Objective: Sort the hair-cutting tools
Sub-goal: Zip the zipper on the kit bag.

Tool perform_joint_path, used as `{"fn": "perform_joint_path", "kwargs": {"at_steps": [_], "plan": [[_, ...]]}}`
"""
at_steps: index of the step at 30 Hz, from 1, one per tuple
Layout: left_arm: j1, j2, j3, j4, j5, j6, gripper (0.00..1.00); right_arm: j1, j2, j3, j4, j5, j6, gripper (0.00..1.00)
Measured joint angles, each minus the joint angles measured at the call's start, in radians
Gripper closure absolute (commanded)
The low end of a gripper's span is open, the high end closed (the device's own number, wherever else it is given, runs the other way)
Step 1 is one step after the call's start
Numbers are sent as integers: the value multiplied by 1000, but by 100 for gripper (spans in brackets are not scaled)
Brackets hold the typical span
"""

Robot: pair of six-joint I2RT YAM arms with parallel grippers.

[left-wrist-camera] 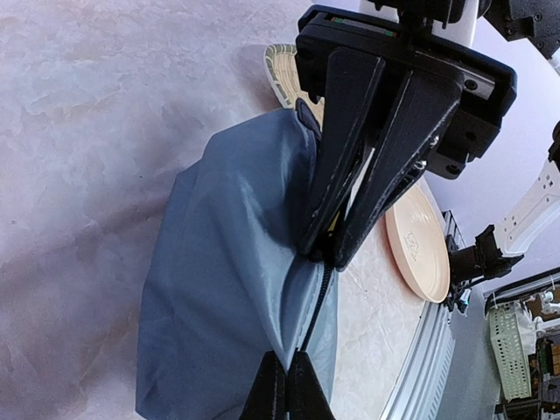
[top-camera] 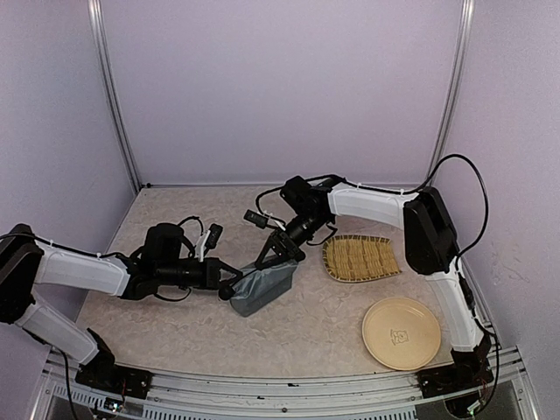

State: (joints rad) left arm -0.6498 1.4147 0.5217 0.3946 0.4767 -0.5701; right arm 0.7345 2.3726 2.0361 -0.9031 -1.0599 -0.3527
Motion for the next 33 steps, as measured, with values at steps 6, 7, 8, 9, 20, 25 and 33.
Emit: {"fn": "perform_joint_path", "kwargs": {"at_steps": [6, 7, 8, 9, 20, 25, 33], "plan": [[3, 0, 0, 2, 5, 3, 100, -3, -4, -4, 1, 2, -23, 100], [3, 0, 0, 3, 6, 3, 100, -3, -7, -10, 2, 1, -26, 100], [3, 0, 0, 5, 9, 3, 100, -4, -11, -17, 3, 1, -29, 100], [3, 0, 0, 6, 11, 3, 100, -5, -15, -23, 6, 1, -33, 100], [3, 21, 0, 40, 25, 11, 100, -17, -40, -56, 16, 11, -56, 96], [3, 26, 0, 43, 24, 18, 100, -24, -48, -71, 19, 24, -59, 95], [6, 47, 11, 41, 24, 22, 100, -43, -71, -104, 37, 76, -58, 93]]}}
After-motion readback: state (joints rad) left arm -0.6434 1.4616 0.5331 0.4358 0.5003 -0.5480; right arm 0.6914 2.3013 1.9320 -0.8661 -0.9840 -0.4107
